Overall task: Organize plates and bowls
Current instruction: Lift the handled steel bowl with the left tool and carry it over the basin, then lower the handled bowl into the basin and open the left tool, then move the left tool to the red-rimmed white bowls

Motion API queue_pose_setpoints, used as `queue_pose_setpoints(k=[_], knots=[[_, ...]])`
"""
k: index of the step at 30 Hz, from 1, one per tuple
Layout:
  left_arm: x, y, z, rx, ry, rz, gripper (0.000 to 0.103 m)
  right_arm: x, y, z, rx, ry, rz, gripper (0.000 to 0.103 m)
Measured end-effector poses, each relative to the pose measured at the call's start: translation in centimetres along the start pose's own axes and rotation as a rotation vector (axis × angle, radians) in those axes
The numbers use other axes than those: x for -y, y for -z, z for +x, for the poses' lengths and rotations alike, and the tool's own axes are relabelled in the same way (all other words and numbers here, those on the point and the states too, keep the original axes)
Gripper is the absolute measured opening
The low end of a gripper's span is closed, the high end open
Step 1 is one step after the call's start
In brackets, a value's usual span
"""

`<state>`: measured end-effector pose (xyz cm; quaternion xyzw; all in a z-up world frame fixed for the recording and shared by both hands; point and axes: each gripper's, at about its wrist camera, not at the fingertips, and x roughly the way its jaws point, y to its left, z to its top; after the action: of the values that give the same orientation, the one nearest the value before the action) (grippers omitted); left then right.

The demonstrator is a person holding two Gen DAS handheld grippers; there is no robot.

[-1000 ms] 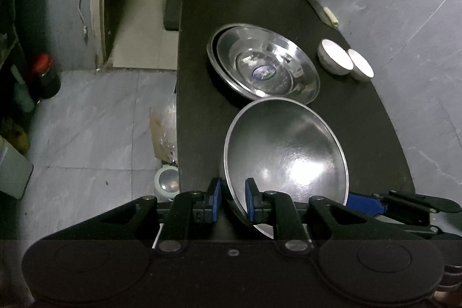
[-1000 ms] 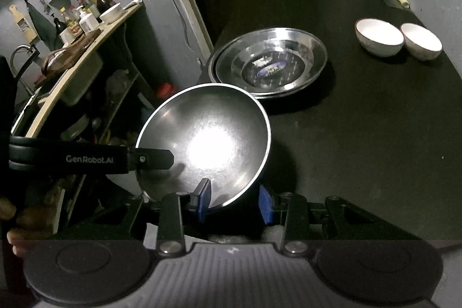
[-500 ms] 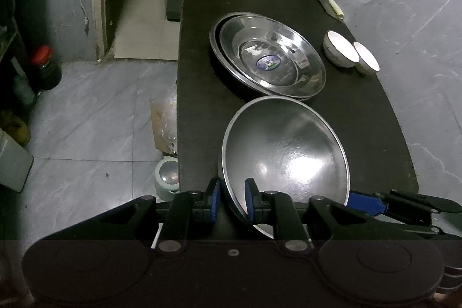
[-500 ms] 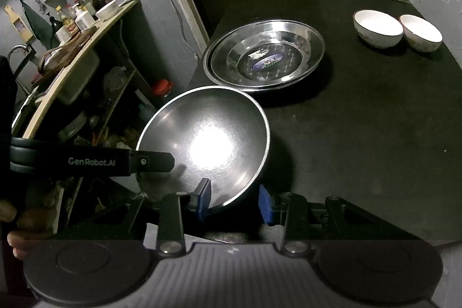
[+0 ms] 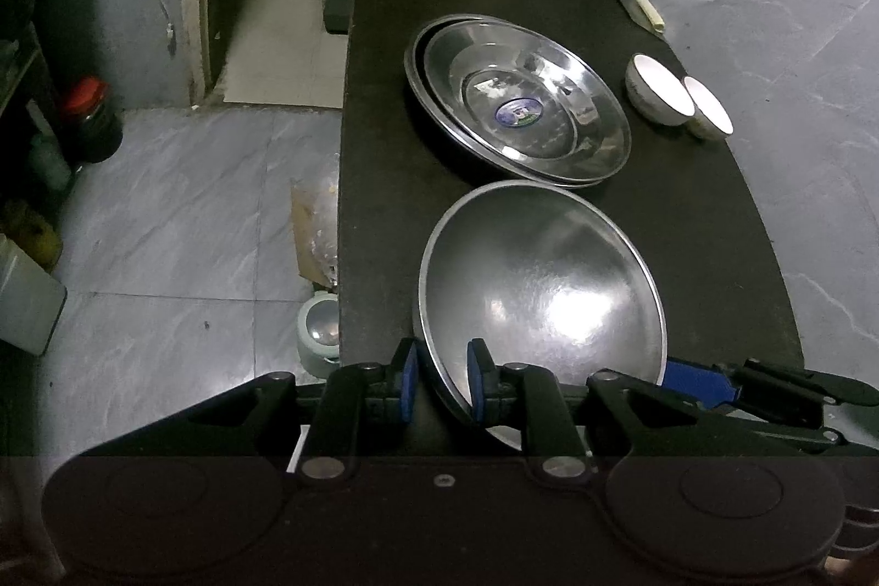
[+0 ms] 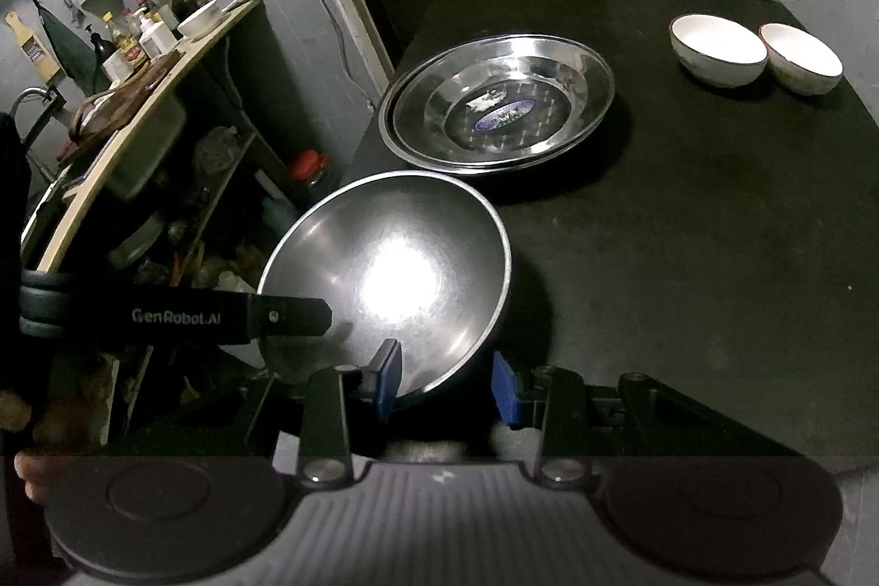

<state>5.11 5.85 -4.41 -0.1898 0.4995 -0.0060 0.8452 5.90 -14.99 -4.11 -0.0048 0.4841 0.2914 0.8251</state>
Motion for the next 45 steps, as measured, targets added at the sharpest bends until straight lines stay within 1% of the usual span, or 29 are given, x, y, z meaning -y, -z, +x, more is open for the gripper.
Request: queue_pose_setpoints(k=[10, 12, 13, 15, 17, 19, 20, 21, 22, 23, 24, 25, 26, 27, 29, 33, 35, 41, 43, 45], knots=[[-0.1, 0.0, -0.1, 0.009, -0.004, 0.0, 0.022, -0.1, 0.0, -0.1, 0.001, -0.001, -0.002, 0.04], [-0.2, -0.1, -0.3, 0.018, 0.0, 0.002, 0.027, -0.1, 0.0, -0.1, 0.004, 0.0, -0.003, 0.041], [-0.1, -0.1, -0.4, 0.028, 0.001, 0.002, 0.029, -0.1, 0.0, -0.2, 0.007, 0.001, -0.004, 0.042], [-0.1, -0.2, -0.9, 0.044, 0.002, 0.006, 0.037, -0.1, 0.0, -0.3, 0.015, 0.004, -0.003, 0.045], [-0.2, -0.3, -1.3, 0.059, -0.002, 0.007, 0.042, 0.0, 0.0, -0.5, 0.023, 0.01, 0.001, 0.046], [-0.3, -0.5, -1.8, 0.077, -0.005, 0.004, 0.046, 0.2, 0.0, -0.7, 0.032, 0.016, 0.006, 0.05], [-0.3, -0.6, -2.1, 0.093, -0.005, 0.005, 0.052, 0.3, 0.0, -0.9, 0.038, 0.018, 0.008, 0.052], [-0.3, -0.6, -2.6, 0.119, -0.007, 0.01, 0.058, 0.5, 0.0, -1.1, 0.047, 0.022, 0.011, 0.055], [-0.3, -0.7, -3.1, 0.151, -0.008, 0.02, 0.063, 0.6, -0.1, -1.3, 0.058, 0.026, 0.014, 0.057], [-0.2, -0.8, -3.7, 0.191, -0.008, 0.035, 0.075, 0.7, -0.1, -1.6, 0.07, 0.032, 0.017, 0.061], [0.0, -1.0, -4.4, 0.242, -0.01, 0.054, 0.09, 0.8, -0.2, -1.8, 0.084, 0.038, 0.022, 0.067], [0.2, -1.2, -5.0, 0.288, -0.013, 0.069, 0.096, 1.0, -0.2, -2.2, 0.108, 0.046, 0.028, 0.071], [0.5, -1.4, -5.6, 0.334, -0.018, 0.086, 0.102, 1.2, -0.4, -2.5, 0.126, 0.053, 0.033, 0.079], [0.8, -1.8, -6.2, 0.382, -0.016, 0.108, 0.102, 1.5, -0.6, -2.8, 0.147, 0.061, 0.038, 0.084], [1.5, -2.7, -6.6, 0.425, -0.013, 0.155, 0.102, 2.1, -0.8, -3.7, 0.187, 0.082, 0.055, 0.088], [3.4, -4.8, -6.3, 0.465, -0.041, 0.237, 0.102, 3.9, -1.7, -5.0, 0.253, 0.12, 0.092, 0.1], [4.4, -6.0, -5.9, 0.483, -0.036, 0.264, 0.102, 5.0, -2.4, -5.8, 0.292, 0.147, 0.103, 0.103], [8.3, -9.7, -3.6, 0.519, -0.006, 0.32, 0.102, 9.0, -5.2, -7.2, 0.377, 0.235, 0.144, 0.103], [9.9, -11.1, -2.4, 0.52, -0.014, 0.348, 0.102, 10.5, -6.3, -7.2, 0.393, 0.255, 0.175, 0.103], [11.4, -12.6, -1.1, 0.512, -0.038, 0.373, 0.102, 12.1, -7.3, -7.0, 0.407, 0.27, 0.21, 0.103]])
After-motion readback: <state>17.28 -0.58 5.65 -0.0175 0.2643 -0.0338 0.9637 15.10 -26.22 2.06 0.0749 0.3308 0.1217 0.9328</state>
